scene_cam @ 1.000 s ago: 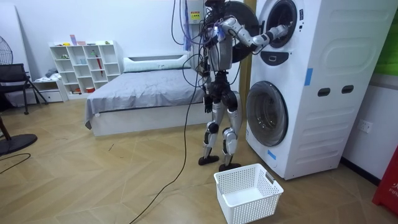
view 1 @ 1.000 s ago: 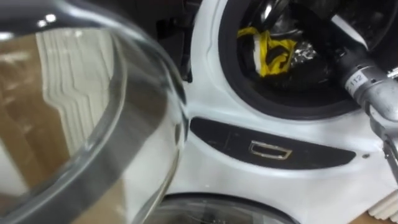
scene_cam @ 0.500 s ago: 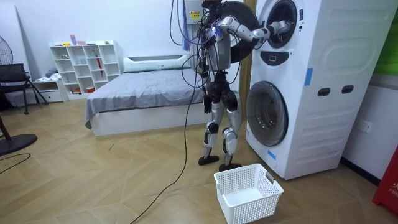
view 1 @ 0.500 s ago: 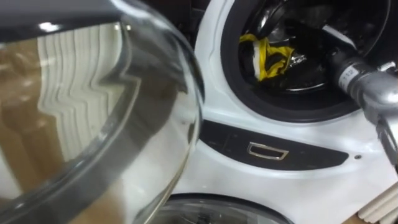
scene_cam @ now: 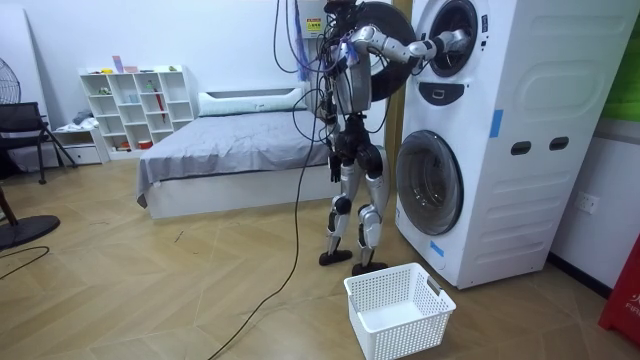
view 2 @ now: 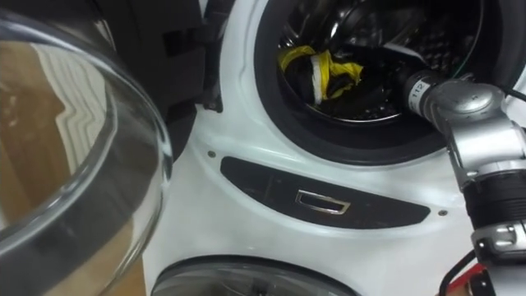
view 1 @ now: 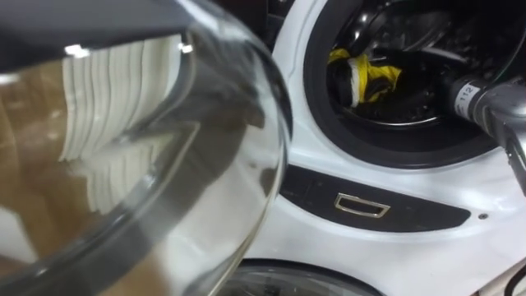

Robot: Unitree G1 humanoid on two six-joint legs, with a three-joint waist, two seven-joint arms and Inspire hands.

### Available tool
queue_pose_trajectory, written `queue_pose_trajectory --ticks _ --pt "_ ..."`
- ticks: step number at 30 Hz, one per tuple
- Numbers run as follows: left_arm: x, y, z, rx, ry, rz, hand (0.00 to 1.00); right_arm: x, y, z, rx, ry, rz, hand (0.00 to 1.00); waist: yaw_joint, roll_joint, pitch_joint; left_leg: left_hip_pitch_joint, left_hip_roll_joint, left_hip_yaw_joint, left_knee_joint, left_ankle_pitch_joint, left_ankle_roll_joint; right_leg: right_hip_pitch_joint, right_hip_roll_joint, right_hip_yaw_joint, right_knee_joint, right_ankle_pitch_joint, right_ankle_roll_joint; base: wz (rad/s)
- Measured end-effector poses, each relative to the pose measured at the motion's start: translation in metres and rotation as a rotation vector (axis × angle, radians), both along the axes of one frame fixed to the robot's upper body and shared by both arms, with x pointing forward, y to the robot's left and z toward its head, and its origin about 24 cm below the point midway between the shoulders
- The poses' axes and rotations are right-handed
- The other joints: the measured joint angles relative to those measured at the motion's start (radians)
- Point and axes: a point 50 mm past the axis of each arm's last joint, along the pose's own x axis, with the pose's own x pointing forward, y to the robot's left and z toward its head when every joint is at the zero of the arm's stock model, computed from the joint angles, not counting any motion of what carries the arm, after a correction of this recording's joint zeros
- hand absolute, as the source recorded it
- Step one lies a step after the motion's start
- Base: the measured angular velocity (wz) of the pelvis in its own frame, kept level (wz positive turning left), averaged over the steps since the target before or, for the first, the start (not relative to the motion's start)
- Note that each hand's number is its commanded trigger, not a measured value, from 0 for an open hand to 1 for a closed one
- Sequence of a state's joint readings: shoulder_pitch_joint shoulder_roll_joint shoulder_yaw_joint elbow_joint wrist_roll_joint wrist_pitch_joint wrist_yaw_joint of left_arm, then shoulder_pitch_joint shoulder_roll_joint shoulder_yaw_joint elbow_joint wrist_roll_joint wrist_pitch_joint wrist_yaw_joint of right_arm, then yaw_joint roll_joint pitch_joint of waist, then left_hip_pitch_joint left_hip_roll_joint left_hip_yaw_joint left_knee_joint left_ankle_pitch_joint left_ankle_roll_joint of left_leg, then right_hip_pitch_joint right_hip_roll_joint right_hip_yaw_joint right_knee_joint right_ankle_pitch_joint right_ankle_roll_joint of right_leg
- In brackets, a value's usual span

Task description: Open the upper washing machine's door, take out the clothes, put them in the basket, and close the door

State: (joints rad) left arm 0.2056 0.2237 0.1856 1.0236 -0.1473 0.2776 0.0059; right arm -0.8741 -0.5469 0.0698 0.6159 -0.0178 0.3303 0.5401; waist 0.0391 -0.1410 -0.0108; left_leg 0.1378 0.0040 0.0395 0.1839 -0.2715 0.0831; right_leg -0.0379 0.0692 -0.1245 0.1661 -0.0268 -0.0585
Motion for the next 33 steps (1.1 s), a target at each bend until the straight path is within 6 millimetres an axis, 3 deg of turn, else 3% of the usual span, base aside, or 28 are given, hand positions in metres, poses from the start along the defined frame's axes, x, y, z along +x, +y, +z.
queue_pose_trajectory --ticks 6,8,11,22,27,30,33 --pt "0.005 0.000 0.000 -0.020 -0.002 -0.025 0.00 -0.003 -0.002 -0.005 -0.026 0.061 0.056 1.00 0.023 0.002 0.0073 0.016 0.001 -0.001 -0.004 0.000 0.000 0.020 0.002 -0.007 -0.010 0.000 0.000 0.00" --pt "0.007 0.001 0.000 -0.019 -0.009 -0.024 0.00 -0.004 -0.004 -0.006 -0.038 0.068 0.055 1.00 0.032 -0.002 0.0147 0.023 0.001 0.000 -0.005 0.000 -0.001 0.027 0.003 -0.007 -0.016 0.000 0.000 0.00" --pt "0.009 0.001 0.001 -0.020 -0.011 -0.036 0.00 -0.004 -0.006 -0.005 -0.046 0.066 0.047 1.00 0.045 0.000 0.0156 0.024 0.001 0.004 -0.005 0.000 -0.001 0.027 0.004 -0.003 -0.016 0.000 0.000 -0.05" --pt "0.016 0.002 0.001 -0.011 -0.037 -0.065 0.00 -0.005 -0.005 0.000 -0.069 -0.005 0.044 1.00 0.059 0.000 0.0158 0.024 0.002 0.018 -0.016 0.000 -0.001 0.016 0.015 0.012 -0.015 0.000 0.000 -0.04" --pt "0.019 0.002 0.001 -0.007 -0.059 -0.059 0.00 -0.007 0.005 0.010 -0.108 -0.069 0.063 1.00 0.072 -0.004 0.0129 0.022 0.005 0.050 -0.019 0.000 -0.001 0.000 0.017 0.040 -0.014 0.000 -0.001 -0.17" --pt "0.019 0.003 0.000 -0.003 -0.064 -0.057 0.00 -0.010 0.009 0.017 -0.129 -0.117 0.068 1.00 0.056 -0.001 0.0137 0.014 0.006 0.052 -0.020 0.000 -0.002 -0.008 0.018 0.040 -0.013 0.000 -0.001 -0.02" --pt "0.017 0.001 0.000 -0.011 -0.069 -0.055 0.00 -0.023 0.025 0.034 -0.214 -0.260 0.085 1.00 0.039 0.005 0.0064 -0.003 0.006 0.066 -0.020 0.000 -0.002 -0.030 0.020 0.044 -0.012 0.001 -0.001 -0.08"
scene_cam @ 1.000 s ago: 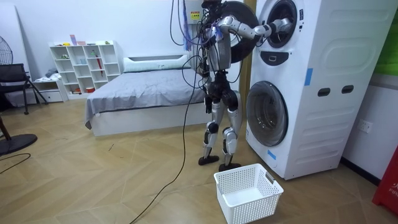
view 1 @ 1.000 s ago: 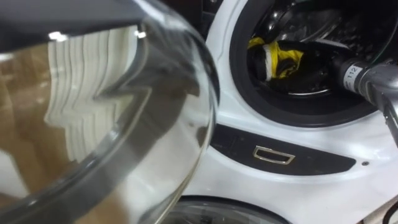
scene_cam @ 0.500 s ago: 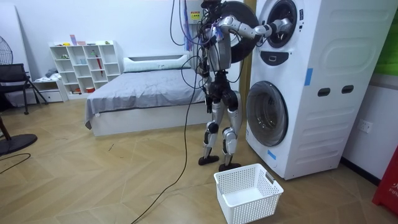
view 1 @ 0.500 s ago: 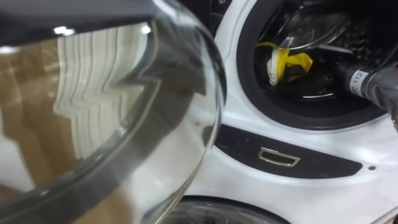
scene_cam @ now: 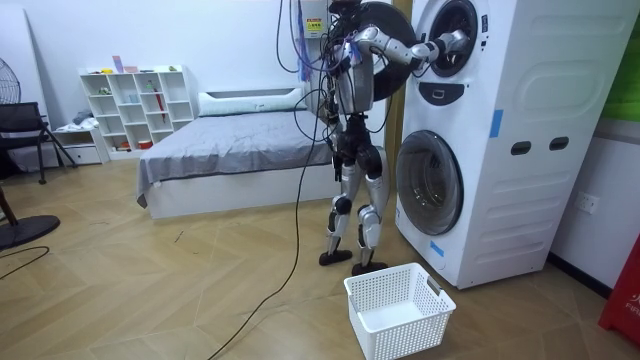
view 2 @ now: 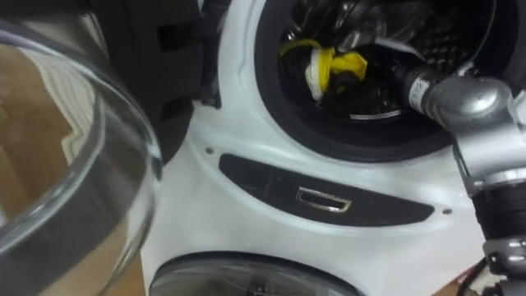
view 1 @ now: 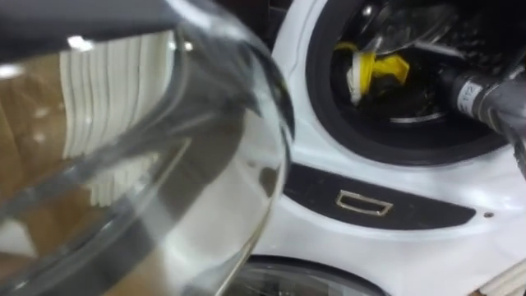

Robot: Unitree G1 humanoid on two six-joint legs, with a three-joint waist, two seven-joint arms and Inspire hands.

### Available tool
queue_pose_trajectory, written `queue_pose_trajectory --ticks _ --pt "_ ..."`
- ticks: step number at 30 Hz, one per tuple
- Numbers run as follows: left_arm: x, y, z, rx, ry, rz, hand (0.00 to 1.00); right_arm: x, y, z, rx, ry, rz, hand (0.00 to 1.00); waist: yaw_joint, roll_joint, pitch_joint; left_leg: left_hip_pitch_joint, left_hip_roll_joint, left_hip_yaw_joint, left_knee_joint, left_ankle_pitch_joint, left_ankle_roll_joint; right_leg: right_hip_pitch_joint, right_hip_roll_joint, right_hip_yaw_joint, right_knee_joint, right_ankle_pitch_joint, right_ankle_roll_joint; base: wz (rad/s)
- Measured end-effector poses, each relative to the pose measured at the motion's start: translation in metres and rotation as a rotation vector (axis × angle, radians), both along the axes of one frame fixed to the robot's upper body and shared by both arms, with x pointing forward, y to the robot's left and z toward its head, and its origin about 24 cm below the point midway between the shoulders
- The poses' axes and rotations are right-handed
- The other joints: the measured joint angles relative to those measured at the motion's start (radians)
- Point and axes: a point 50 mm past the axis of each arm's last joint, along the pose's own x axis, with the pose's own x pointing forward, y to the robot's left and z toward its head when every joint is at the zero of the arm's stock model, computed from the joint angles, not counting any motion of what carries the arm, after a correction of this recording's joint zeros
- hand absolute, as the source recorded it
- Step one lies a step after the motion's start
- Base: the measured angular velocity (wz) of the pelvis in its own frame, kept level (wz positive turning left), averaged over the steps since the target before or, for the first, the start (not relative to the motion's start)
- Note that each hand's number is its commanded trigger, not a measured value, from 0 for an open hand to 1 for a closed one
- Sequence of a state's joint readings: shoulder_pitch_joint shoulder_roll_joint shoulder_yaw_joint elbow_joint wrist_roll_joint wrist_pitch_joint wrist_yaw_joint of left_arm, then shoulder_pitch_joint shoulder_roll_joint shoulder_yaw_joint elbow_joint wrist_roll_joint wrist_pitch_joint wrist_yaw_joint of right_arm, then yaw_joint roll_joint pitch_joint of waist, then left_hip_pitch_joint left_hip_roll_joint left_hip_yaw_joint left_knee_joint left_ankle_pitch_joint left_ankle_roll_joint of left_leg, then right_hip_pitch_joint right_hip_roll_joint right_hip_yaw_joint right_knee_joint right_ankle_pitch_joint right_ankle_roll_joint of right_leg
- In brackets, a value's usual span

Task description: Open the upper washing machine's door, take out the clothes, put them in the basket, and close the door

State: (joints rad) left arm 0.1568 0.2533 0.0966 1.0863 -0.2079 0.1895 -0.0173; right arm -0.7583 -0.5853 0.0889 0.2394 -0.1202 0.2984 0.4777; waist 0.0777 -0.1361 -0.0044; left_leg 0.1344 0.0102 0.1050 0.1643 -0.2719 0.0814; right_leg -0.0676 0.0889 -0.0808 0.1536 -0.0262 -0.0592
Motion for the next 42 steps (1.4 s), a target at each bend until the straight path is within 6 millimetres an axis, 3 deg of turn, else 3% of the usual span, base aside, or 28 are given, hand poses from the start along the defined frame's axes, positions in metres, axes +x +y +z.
queue_pose_trajectory --ticks 2,4,7,11,13,14,18,24,29,37,39,42 --pt "-0.001 -0.001 -0.001 -0.005 -0.002 0.009 0.00 -0.013 0.007 0.008 -0.015 -0.093 0.016 1.00 -0.008 0.012 -0.0012 0.000 0.000 0.005 0.002 0.000 -0.001 -0.004 0.000 0.000 -0.001 0.000 0.000 -0.07" --pt "-0.005 -0.005 -0.002 -0.013 -0.002 0.041 0.00 -0.027 0.010 0.010 -0.013 -0.160 0.013 1.00 -0.003 0.028 -0.0087 0.008 0.001 0.013 0.002 0.001 -0.001 0.002 0.004 0.014 -0.003 0.000 0.000 -0.14" --pt "-0.010 -0.010 -0.005 -0.031 -0.034 0.111 0.00 -0.053 0.015 0.013 -0.002 -0.264 0.032 1.00 -0.009 0.051 -0.0060 0.028 0.003 0.033 -0.003 0.001 -0.001 0.021 0.007 0.032 -0.005 0.000 0.000 -0.12" --pt "-0.024 -0.010 -0.005 -0.016 -0.019 0.136 0.00 -0.078 0.020 0.013 0.060 -0.341 0.059 1.00 -0.038 0.052 -0.0053 0.033 0.006 0.049 -0.016 -0.003 -0.005 0.013 0.016 0.057 -0.001 0.001 -0.001 -0.15" --pt "-0.031 -0.010 -0.005 -0.002 -0.002 0.147 0.00 -0.085 0.022 0.010 0.128 -0.355 0.072 1.00 -0.071 0.052 -0.0027 0.030 0.008 0.048 -0.021 -0.007 -0.007 0.011 0.018 0.058 0.002 0.003 -0.003 -0.06" --pt "-0.037 -0.010 -0.005 0.006 0.009 0.155 0.00 -0.091 0.022 0.007 0.166 -0.356 0.083 1.00 -0.079 0.052 -0.0052 0.031 0.010 0.051 -0.020 -0.009 -0.010 0.011 0.021 0.062 0.005 0.003 -0.003 -0.09" --pt "-0.049 -0.011 -0.005 0.017 0.031 0.162 0.00 -0.112 0.019 -0.001 0.273 -0.380 0.121 1.00 -0.097 0.054 -0.0032 0.032 0.015 0.054 -0.013 -0.012 -0.015 0.014 0.026 0.063 0.004 0.005 -0.007 -0.01" --pt "-0.051 -0.011 -0.005 0.021 0.025 0.162 0.00 -0.125 0.004 -0.028 0.328 -0.310 0.032 1.00 -0.108 0.072 0.0046 0.029 0.015 0.061 -0.015 -0.012 -0.015 0.008 0.029 0.073 0.004 0.006 -0.008 -0.04" --pt "-0.051 -0.013 -0.005 0.022 0.014 0.152 0.00 -0.126 0.002 -0.031 0.333 -0.299 0.020 1.00 -0.115 0.081 0.0069 0.027 0.017 0.082 -0.019 -0.014 -0.018 -0.008 0.038 0.094 0.015 0.006 -0.009 -0.15" --pt "-0.051 -0.014 -0.006 0.010 0.008 0.150 0.00 -0.135 -0.012 -0.040 0.453 -0.278 -0.023 1.00 -0.131 0.079 0.0025 0.026 0.018 0.094 -0.023 -0.014 -0.018 -0.015 0.041 0.100 0.017 0.006 -0.009 -0.02" --pt "-0.051 -0.013 -0.005 0.013 0.007 0.149 0.00 -0.140 -0.017 -0.053 0.484 -0.223 -0.042 1.00 -0.133 0.073 -0.0016 0.023 0.018 0.101 -0.022 -0.015 -0.019 -0.021 0.043 0.105 0.018 0.007 -0.010 -0.06" --pt "-0.052 -0.013 -0.005 0.010 0.008 0.148 0.00 -0.144 -0.021 -0.066 0.493 -0.160 -0.062 1.00 -0.136 0.075 -0.0012 0.024 0.019 0.111 -0.019 -0.018 -0.018 -0.021 0.045 0.112 0.019 0.008 -0.011 -0.09"
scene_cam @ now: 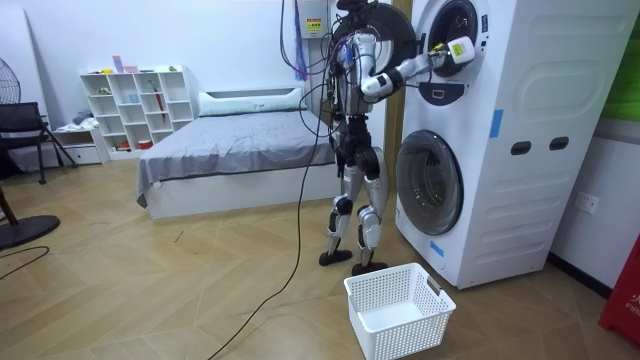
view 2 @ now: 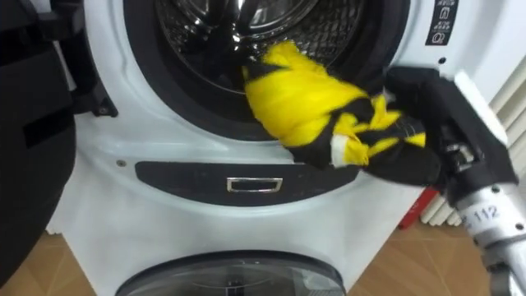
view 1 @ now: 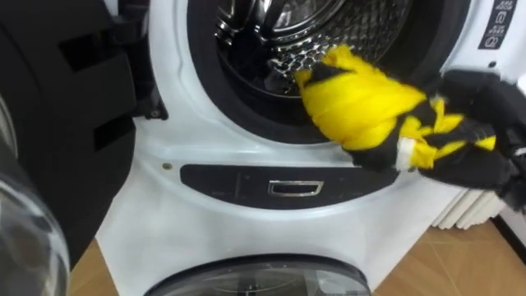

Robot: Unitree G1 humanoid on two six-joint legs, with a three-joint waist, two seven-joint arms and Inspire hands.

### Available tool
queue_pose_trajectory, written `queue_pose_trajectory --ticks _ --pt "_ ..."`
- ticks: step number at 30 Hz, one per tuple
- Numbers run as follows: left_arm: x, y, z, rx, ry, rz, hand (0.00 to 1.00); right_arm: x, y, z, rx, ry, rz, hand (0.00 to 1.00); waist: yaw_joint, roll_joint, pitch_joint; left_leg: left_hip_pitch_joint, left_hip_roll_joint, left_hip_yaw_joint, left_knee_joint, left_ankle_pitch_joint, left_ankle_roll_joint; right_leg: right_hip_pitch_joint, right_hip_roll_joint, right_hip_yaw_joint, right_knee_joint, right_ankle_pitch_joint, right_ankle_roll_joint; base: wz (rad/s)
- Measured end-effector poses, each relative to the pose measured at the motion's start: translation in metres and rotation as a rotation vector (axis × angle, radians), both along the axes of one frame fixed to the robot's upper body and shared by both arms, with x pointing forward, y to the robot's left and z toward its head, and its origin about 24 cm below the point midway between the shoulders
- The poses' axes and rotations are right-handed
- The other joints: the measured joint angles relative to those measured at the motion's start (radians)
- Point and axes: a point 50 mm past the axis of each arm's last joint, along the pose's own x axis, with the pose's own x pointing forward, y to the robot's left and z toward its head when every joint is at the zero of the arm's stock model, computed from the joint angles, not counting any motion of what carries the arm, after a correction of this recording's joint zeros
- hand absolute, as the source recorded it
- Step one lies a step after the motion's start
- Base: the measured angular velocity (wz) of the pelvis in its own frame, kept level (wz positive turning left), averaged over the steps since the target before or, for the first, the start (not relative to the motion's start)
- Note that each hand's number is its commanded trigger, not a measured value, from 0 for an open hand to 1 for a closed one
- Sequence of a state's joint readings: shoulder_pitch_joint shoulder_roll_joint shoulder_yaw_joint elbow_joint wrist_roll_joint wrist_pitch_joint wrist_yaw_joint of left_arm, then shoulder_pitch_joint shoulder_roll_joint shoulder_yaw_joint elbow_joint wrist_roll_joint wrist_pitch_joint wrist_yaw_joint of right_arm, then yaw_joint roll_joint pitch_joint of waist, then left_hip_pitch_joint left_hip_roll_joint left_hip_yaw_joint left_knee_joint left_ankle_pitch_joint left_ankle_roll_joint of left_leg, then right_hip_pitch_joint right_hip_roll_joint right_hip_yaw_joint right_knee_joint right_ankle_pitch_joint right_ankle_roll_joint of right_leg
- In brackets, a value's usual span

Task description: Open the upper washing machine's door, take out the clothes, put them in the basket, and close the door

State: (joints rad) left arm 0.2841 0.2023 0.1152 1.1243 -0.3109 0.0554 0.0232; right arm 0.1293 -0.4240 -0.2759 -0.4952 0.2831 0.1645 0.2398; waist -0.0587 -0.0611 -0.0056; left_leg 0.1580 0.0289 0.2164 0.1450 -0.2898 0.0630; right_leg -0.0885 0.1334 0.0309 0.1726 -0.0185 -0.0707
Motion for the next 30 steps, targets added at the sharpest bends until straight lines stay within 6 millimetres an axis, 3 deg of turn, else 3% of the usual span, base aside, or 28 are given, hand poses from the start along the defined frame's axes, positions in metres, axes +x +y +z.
queue_pose_trajectory --ticks 5,8,10,12,16,21,26,29,30 --pt "-0.001 0.002 0.001 -0.005 -0.002 -0.004 0.00 -0.009 -0.010 -0.040 0.106 0.147 -0.075 1.00 -0.018 0.014 0.0012 0.003 0.003 0.027 0.004 -0.006 -0.002 -0.005 0.010 0.025 0.003 0.004 -0.002 -0.15" --pt "0.001 0.003 0.001 0.000 -0.005 -0.008 0.00 -0.016 -0.020 -0.062 0.123 0.241 -0.133 1.00 -0.025 0.027 -0.0039 -0.007 0.003 0.053 0.005 -0.009 -0.003 -0.031 0.017 0.050 0.017 0.005 -0.003 -0.29" --pt "0.003 0.006 0.002 0.006 -0.010 -0.012 0.00 -0.019 -0.026 -0.073 0.139 0.284 -0.167 1.00 -0.050 0.030 -0.0059 -0.026 0.001 0.056 0.010 -0.009 -0.003 -0.050 0.016 0.053 0.018 0.010 -0.003 -0.17" --pt "0.009 0.007 0.002 0.008 -0.024 -0.017 0.00 -0.021 -0.035 -0.090 0.166 0.346 -0.223 1.00 -0.057 0.035 -0.0011 -0.032 0.000 0.085 0.017 -0.009 -0.004 -0.066 0.026 0.087 0.024 0.018 -0.002 -0.37" --pt "0.020 0.009 0.003 0.013 -0.056 -0.027 0.00 -0.025 -0.046 -0.108 0.186 0.421 -0.289 1.00 -0.077 0.037 0.0046 -0.058 -0.009 0.115 0.018 -0.010 -0.003 -0.110 0.031 0.121 0.055 0.018 0.001 -0.33" --pt "0.022 0.014 0.004 0.024 -0.055 -0.045 0.00 -0.031 -0.056 -0.128 0.212 0.494 -0.373 1.00 -0.111 0.023 0.0090 -0.084 -0.011 0.169 0.028 -0.011 -0.003 -0.149 0.043 0.167 0.067 0.033 0.003 -0.31" --pt "0.037 0.012 0.004 0.024 -0.078 -0.083 0.00 -0.039 -0.065 -0.162 0.290 0.603 -0.501 1.00 -0.130 0.017 0.0066 -0.116 -0.010 0.205 0.040 -0.013 -0.001 -0.183 0.049 0.187 0.065 0.049 0.006 -0.17" --pt "0.046 0.010 0.004 0.019 -0.091 -0.099 0.00 -0.045 -0.067 -0.176 0.333 0.651 -0.555 1.00 -0.131 0.027 0.0056 -0.123 -0.008 0.229 0.035 -0.014 -0.003 -0.198 0.059 0.213 0.065 0.053 0.006 -0.24" --pt "0.048 0.009 0.004 0.018 -0.094 -0.102 0.00 -0.044 -0.069 -0.178 0.336 0.657 -0.578 1.00 -0.134 0.036 0.0017 -0.131 -0.008 0.244 0.035 -0.016 -0.003 -0.210 0.063 0.216 0.068 0.054 0.006 -0.27"
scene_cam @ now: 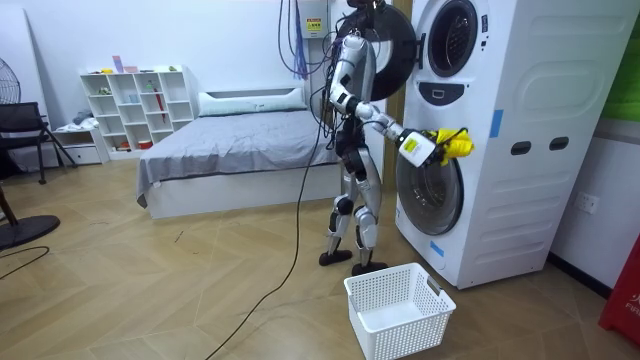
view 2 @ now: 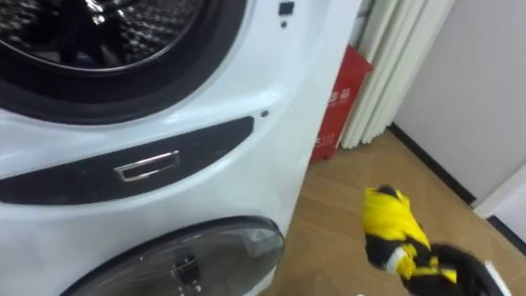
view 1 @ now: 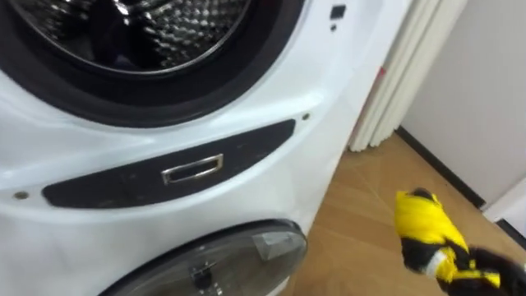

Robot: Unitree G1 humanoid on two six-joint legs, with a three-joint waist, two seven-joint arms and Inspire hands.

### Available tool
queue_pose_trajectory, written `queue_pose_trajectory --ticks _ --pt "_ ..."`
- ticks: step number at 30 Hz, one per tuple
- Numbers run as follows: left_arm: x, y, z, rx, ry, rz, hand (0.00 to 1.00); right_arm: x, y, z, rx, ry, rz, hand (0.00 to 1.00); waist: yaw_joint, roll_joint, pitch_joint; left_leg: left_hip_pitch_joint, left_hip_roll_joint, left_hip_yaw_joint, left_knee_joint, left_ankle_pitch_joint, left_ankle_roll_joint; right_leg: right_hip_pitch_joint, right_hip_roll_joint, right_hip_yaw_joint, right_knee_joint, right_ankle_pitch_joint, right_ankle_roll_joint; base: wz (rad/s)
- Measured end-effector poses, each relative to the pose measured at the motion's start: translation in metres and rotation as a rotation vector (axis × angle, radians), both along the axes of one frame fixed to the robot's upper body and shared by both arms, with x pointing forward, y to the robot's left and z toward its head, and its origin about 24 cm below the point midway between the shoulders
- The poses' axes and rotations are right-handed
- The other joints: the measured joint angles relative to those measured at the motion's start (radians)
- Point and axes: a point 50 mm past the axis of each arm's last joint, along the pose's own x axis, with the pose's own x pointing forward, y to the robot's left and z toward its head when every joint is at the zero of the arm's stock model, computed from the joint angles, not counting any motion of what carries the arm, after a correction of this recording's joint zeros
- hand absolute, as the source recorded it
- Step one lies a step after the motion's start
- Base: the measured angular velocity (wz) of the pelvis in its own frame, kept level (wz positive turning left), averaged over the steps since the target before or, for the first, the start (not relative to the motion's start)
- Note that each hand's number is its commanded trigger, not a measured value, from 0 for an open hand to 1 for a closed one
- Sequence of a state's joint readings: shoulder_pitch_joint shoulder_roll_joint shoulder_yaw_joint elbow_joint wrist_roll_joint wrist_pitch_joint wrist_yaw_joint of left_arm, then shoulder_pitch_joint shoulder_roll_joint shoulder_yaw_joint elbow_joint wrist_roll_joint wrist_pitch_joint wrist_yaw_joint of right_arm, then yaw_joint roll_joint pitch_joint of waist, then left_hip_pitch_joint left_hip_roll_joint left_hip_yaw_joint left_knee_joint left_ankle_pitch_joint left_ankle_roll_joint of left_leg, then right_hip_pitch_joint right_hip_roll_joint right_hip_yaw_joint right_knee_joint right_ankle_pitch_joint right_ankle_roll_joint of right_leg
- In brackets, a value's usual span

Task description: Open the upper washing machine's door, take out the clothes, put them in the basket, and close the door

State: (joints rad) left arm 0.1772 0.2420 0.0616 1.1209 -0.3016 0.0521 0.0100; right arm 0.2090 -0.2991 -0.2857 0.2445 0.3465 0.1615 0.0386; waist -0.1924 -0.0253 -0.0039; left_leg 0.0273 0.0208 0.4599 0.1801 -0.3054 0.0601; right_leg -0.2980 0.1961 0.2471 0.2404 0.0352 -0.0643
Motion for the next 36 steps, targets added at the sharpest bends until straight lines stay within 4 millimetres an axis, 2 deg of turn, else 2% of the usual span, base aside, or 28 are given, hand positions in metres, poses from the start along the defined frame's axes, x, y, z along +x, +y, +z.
queue_pose_trajectory --ticks 3,7,8,10,11,12,14,18,21,24,27,30,34,35,36 --pt "0.006 -0.001 0.000 -0.003 -0.008 -0.012 0.00 0.001 -0.005 -0.001 -0.019 0.005 -0.043 1.00 -0.015 0.023 0.0053 -0.010 0.000 0.016 0.000 -0.001 -0.001 -0.019 0.007 0.013 0.005 0.000 0.000 -0.18" --pt "0.014 -0.004 0.000 -0.015 -0.025 -0.023 0.00 0.008 -0.010 -0.004 -0.025 -0.016 -0.092 1.00 -0.038 0.047 0.0055 -0.052 -0.004 0.032 0.008 -0.002 -0.002 -0.069 0.012 0.030 0.020 0.001 0.001 -0.17" --pt "0.018 -0.007 0.000 -0.028 -0.031 -0.037 0.00 0.009 -0.013 -0.009 -0.010 -0.006 -0.128 1.00 -0.045 0.056 0.0090 -0.057 -0.004 0.032 0.008 -0.003 -0.003 -0.074 0.014 0.038 0.020 0.001 0.001 -0.07" --pt "0.022 -0.011 -0.001 -0.052 -0.037 -0.069 0.00 0.009 -0.015 -0.015 -0.002 0.023 -0.167 1.00 -0.047 0.074 0.0048 -0.067 -0.003 0.038 0.006 -0.004 -0.005 -0.086 0.020 0.047 0.021 0.001 0.001 -0.14" --pt "0.026 -0.011 -0.001 -0.058 -0.047 -0.077 0.00 0.010 -0.016 -0.020 0.007 0.041 -0.184 1.00 -0.048 0.082 0.0067 -0.072 -0.002 0.049 0.006 -0.004 -0.006 -0.094 0.023 0.053 0.026 0.001 0.001 -0.18" --pt "0.029 -0.011 0.000 -0.061 -0.057 -0.081 0.00 0.010 -0.017 -0.024 0.013 0.062 -0.199 1.00 -0.050 0.088 0.0051 -0.079 -0.002 0.057 0.006 -0.004 -0.006 -0.107 0.024 0.054 0.034 0.000 -0.001 -0.14" --pt "0.034 -0.012 0.001 -0.066 -0.070 -0.089 0.00 0.008 -0.019 -0.028 0.025 0.081 -0.220 1.00 -0.053 0.100 0.0023 -0.098 -0.001 0.057 0.006 -0.004 -0.007 -0.124 0.024 0.053 0.035 0.000 -0.002 -0.03" --pt "0.047 -0.018 0.001 -0.075 -0.090 -0.134 0.00 0.009 -0.020 -0.035 0.030 0.091 -0.296 1.00 -0.057 0.123 0.0055 -0.130 -0.006 0.058 0.017 -0.002 -0.009 -0.162 0.023 0.055 0.053 -0.002 -0.004 0.00" --pt "0.051 -0.019 0.002 -0.070 -0.107 -0.144 0.00 0.008 -0.020 -0.037 0.040 0.090 -0.330 1.00 -0.055 0.132 0.0059 -0.146 -0.013 0.056 0.024 -0.001 -0.010 -0.177 0.023 0.057 0.057 -0.002 -0.006 0.00" --pt "0.053 -0.024 0.001 -0.095 -0.124 -0.107 0.00 0.014 -0.022 -0.036 0.034 0.071 -0.367 1.00 -0.062 0.152 0.0103 -0.166 -0.016 0.050 0.028 0.003 -0.011 -0.195 0.019 0.060 0.056 -0.001 -0.006 0.01" --pt "0.053 -0.029 -0.001 -0.117 -0.126 -0.102 0.00 0.015 -0.023 -0.038 0.022 0.075 -0.415 1.00 -0.063 0.178 0.0084 -0.180 -0.014 0.045 0.026 0.009 -0.009 -0.208 0.015 0.059 0.058 0.000 -0.006 0.08" --pt "0.057 -0.031 0.000 -0.114 -0.137 -0.104 0.00 0.014 -0.024 -0.043 0.015 0.097 -0.445 1.00 -0.063 0.190 0.0104 -0.199 -0.022 0.031 0.027 0.018 -0.007 -0.229 0.009 0.060 0.073 -0.005 -0.005 0.14" --pt "0.062 -0.037 -0.001 -0.113 -0.142 -0.127 0.00 0.012 -0.020 -0.051 -0.003 0.151 -0.446 1.00 -0.055 0.191 0.0102 -0.225 -0.034 0.023 0.026 0.033 -0.006 -0.257 -0.001 0.059 0.084 -0.008 -0.003 0.11" --pt "0.064 -0.041 -0.001 -0.119 -0.146 -0.140 0.00 0.010 -0.019 -0.053 -0.003 0.164 -0.452 0.74 -0.051 0.192 0.0109 -0.228 -0.036 0.021 0.026 0.037 -0.006 -0.262 -0.003 0.058 0.086 -0.009 -0.002 0.06" --pt "0.065 -0.044 -0.001 -0.126 -0.150 -0.147 0.00 0.009 -0.020 -0.055 -0.002 0.177 -0.464 0.64 -0.048 0.193 0.0114 -0.229 -0.042 0.021 0.026 0.040 -0.006 -0.262 -0.004 0.059 0.087 -0.009 -0.001 0.05"
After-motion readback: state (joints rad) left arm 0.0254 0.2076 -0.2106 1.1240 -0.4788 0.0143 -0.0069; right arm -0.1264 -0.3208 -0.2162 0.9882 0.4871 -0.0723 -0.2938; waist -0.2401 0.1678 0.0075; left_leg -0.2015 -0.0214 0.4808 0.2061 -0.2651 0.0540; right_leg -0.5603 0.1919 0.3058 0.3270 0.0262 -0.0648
